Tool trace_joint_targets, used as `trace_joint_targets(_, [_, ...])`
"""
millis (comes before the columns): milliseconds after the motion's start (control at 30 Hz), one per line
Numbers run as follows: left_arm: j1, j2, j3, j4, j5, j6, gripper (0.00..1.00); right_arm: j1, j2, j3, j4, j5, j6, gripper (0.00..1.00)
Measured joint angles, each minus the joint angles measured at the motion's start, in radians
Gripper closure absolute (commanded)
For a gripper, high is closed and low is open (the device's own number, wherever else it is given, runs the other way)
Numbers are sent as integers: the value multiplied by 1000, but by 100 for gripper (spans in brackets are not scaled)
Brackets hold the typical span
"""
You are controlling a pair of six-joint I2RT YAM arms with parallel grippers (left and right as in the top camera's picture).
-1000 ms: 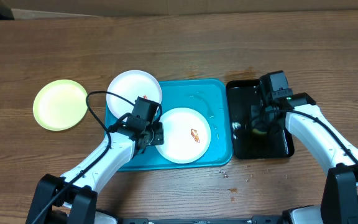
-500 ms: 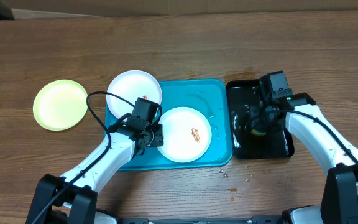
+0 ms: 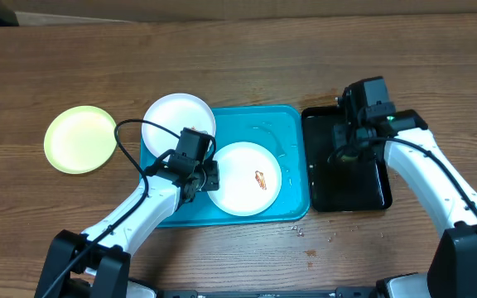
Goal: Clean dirty plates on tray and stack at the side
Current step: 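Carry the sponge leftward onto the lower white plate with the right gripper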
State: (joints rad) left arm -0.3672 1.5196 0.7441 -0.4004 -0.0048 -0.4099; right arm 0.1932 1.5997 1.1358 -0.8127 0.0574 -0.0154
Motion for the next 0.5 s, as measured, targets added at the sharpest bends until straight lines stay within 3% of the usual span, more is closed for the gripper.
trace_joint_targets(200, [0, 51, 0, 20, 0, -6, 95, 11, -3, 14, 11, -135, -57, 96])
trace_joint_targets(500, [0, 61, 0, 55, 17, -25, 94, 232, -4, 14, 111, -233, -122, 96])
